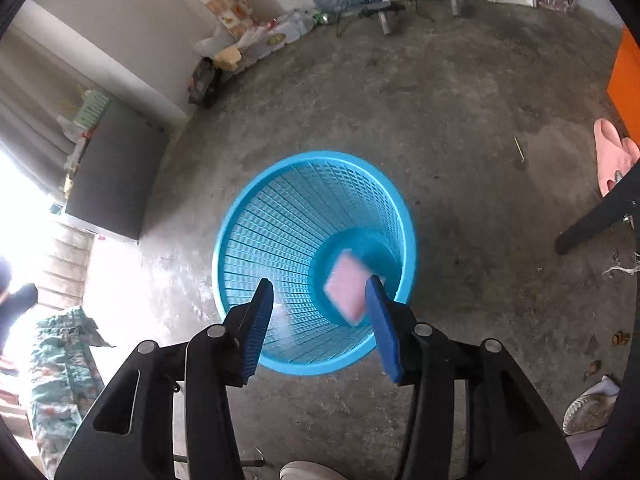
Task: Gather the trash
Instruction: 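Carry both items over the blue wastebasket and open both tools to drop them, then move both tools back toward the bed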
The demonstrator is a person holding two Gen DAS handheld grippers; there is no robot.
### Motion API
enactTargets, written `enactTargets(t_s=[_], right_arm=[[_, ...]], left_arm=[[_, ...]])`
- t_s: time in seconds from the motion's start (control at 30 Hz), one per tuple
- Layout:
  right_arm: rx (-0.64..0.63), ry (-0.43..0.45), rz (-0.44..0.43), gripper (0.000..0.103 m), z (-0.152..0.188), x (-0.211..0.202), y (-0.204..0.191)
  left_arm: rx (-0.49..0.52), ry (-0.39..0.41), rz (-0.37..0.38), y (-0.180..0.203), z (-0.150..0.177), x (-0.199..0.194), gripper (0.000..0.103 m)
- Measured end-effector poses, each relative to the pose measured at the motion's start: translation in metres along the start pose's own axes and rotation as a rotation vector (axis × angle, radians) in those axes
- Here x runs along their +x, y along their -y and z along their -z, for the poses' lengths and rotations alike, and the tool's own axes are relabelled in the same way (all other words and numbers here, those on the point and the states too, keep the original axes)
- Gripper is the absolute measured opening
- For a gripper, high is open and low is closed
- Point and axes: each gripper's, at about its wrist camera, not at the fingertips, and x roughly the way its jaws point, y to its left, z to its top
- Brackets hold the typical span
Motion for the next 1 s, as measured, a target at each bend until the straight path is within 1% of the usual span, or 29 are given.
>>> enactTargets(t_s=[0.1, 0.2, 0.27, 0.33, 0.37, 0.43, 0.47, 0.5, 0.53, 0.6, 0.67, 0.7, 0.8, 0.83, 0.9, 0.97, 1.0], right_arm=[[-0.024, 0.032, -0.019, 0.047, 0.008, -0.021, -0.008], [-0.070, 0.075, -0.039, 0.048, 0.016, -0.050, -0.027], [-0.108, 0.114, -0.060, 0.054, 0.022, -0.074, -0.043], [-0.145, 0.163, -0.076, 0.067, 0.029, -0.101, -0.060], [-0.164, 0.185, -0.085, 0.070, 0.032, -0.112, -0.067], [-0.211, 0.237, -0.097, 0.083, 0.042, -0.140, -0.084], [-0.228, 0.256, -0.104, 0.087, 0.046, -0.152, -0.092], [-0.252, 0.277, -0.117, 0.089, 0.052, -0.167, -0.100], [-0.271, 0.291, -0.121, 0.093, 0.057, -0.177, -0.107], [-0.319, 0.318, -0.128, 0.096, 0.071, -0.198, -0.120], [-0.361, 0.344, -0.125, 0.097, 0.084, -0.216, -0.129], [-0.375, 0.356, -0.119, 0.097, 0.089, -0.223, -0.132], [-0.424, 0.386, -0.099, 0.097, 0.103, -0.241, -0.143], [-0.437, 0.396, -0.080, 0.097, 0.106, -0.247, -0.147], [-0.464, 0.429, -0.041, 0.097, 0.114, -0.260, -0.155], [-0.498, 0.467, -0.002, 0.097, 0.125, -0.271, -0.167], [-0.518, 0.483, 0.011, 0.097, 0.129, -0.275, -0.173]], left_arm=[[0.017, 0.046, 0.015, 0.003, -0.001, -0.029, 0.065], [0.023, 0.091, 0.023, 0.006, 0.000, -0.060, 0.066], [0.037, 0.116, 0.022, 0.008, 0.003, -0.082, 0.066], [0.070, 0.143, 0.018, 0.009, 0.009, -0.112, 0.066], [0.090, 0.150, 0.009, 0.010, 0.012, -0.125, 0.066], [0.120, 0.150, 0.002, 0.009, 0.020, -0.149, 0.067], [0.130, 0.144, 0.010, 0.008, 0.024, -0.161, 0.069], [0.134, 0.137, 0.031, 0.006, 0.027, -0.172, 0.080], [0.131, 0.130, 0.066, 0.002, 0.032, -0.187, 0.085], [0.107, 0.134, 0.089, -0.009, 0.040, -0.213, 0.085], [0.072, 0.159, 0.091, -0.025, 0.053, -0.248, 0.085], [0.061, 0.168, 0.089, -0.030, 0.058, -0.258, 0.085], [-0.002, 0.210, 0.088, -0.057, 0.083, -0.306, 0.089], [-0.035, 0.230, 0.097, -0.071, 0.097, -0.329, 0.089], [-0.076, 0.262, 0.109, -0.092, 0.118, -0.358, 0.091], [-0.139, 0.322, 0.096, -0.118, 0.146, -0.395, 0.094], [-0.181, 0.364, 0.072, -0.134, 0.163, -0.417, 0.094]])
